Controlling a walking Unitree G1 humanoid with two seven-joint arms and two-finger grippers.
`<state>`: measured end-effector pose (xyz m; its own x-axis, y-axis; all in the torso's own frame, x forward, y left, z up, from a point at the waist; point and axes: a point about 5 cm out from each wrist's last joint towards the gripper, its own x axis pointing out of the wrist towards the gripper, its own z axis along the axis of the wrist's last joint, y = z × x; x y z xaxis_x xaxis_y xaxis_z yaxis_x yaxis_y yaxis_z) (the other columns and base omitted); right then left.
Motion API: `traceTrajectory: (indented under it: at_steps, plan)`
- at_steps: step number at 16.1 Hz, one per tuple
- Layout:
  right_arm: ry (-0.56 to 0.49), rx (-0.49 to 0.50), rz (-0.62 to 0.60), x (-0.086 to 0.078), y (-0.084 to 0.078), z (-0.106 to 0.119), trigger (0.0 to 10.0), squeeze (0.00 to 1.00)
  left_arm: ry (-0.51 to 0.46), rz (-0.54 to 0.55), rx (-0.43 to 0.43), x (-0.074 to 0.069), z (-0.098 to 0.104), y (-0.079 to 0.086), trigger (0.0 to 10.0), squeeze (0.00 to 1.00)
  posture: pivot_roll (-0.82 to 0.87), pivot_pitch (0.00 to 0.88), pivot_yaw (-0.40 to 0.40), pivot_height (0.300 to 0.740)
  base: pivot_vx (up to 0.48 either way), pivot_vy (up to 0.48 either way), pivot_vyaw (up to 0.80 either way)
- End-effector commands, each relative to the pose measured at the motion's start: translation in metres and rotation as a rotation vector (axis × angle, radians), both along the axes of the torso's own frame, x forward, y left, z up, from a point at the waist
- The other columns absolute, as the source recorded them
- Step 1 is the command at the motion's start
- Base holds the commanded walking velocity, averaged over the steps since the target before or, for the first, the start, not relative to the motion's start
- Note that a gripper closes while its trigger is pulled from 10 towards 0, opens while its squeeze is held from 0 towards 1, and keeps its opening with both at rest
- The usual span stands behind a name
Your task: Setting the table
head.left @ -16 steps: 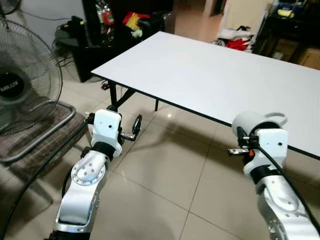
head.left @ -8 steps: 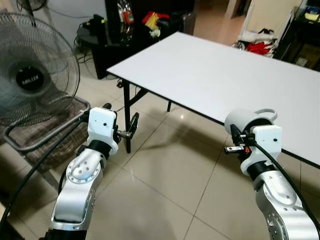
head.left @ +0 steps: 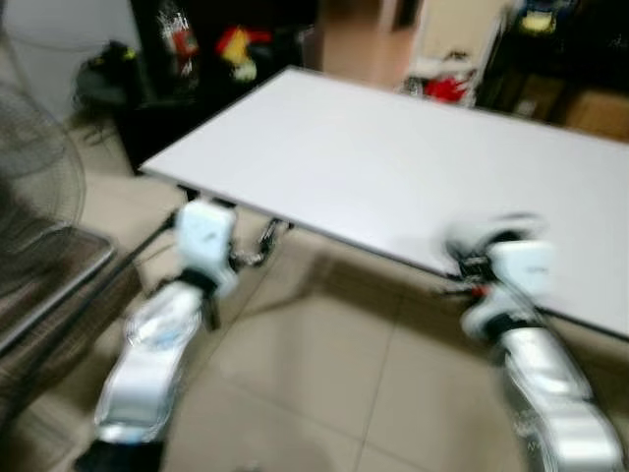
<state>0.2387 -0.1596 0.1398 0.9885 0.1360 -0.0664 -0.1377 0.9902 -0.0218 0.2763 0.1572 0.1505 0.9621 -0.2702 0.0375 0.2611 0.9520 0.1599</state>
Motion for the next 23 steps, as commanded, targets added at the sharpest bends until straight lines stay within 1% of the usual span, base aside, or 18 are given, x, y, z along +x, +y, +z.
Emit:
traceTrajectory:
  at_steps: [1,3,7,10,14,16,17,20,23]
  plan:
    - [-0.022,-0.018,-0.029,0.0,-0.01,0.004,10.0,0.0,-0.006,-0.037,-0.011,0.0,0.003,-0.01,10.0,0.0,-0.02,0.0,-0.034,0.74,0.364,0.0,0.0]
    - [-0.021,-0.018,-0.054,0.001,-0.012,0.002,10.0,0.0,0.017,-0.047,-0.008,-0.006,-0.002,-0.012,10.0,0.0,-0.01,0.0,-0.038,0.74,0.352,0.0,0.0]
    - [-0.024,-0.012,-0.082,0.004,-0.015,-0.004,10.0,0.0,0.032,-0.05,0.001,-0.015,-0.004,-0.008,10.0,0.0,0.01,0.0,-0.032,0.74,0.343,0.0,0.0]
    - [-0.039,0.013,-0.086,0.008,-0.016,-0.006,10.0,0.0,0.03,-0.012,0.004,-0.029,0.002,0.0,10.0,0.0,0.05,0.0,-0.034,0.74,0.334,0.0,0.0]
    - [-0.058,0.008,-0.051,0.014,-0.013,-0.004,10.0,0.0,0.027,0.021,0.012,-0.039,0.009,0.007,10.0,0.0,0.07,0.0,-0.047,0.74,0.333,0.0,0.0]
    - [-0.042,-0.019,0.0,0.013,-0.012,-0.006,10.0,0.0,0.049,0.039,0.01,-0.038,0.002,0.008,10.0,0.0,0.07,0.0,-0.054,0.74,0.334,0.0,0.0]
    - [-0.039,-0.041,0.032,0.015,-0.011,-0.005,10.0,0.0,0.053,0.022,0.016,-0.036,0.0,0.004,10.0,0.0,0.06,0.0,-0.068,0.74,0.319,0.0,0.0]
    - [-0.044,-0.066,0.088,0.02,-0.008,0.002,10.0,0.0,0.05,-0.008,0.028,-0.028,0.0,-0.002,10.0,0.0,0.05,0.0,-0.073,0.74,0.316,0.0,0.0]
    - [-0.041,-0.095,0.132,0.02,-0.005,0.003,10.0,0.0,0.048,-0.017,0.028,-0.024,-0.002,-0.004,10.0,0.0,0.05,0.0,-0.078,0.74,0.306,0.0,0.0]
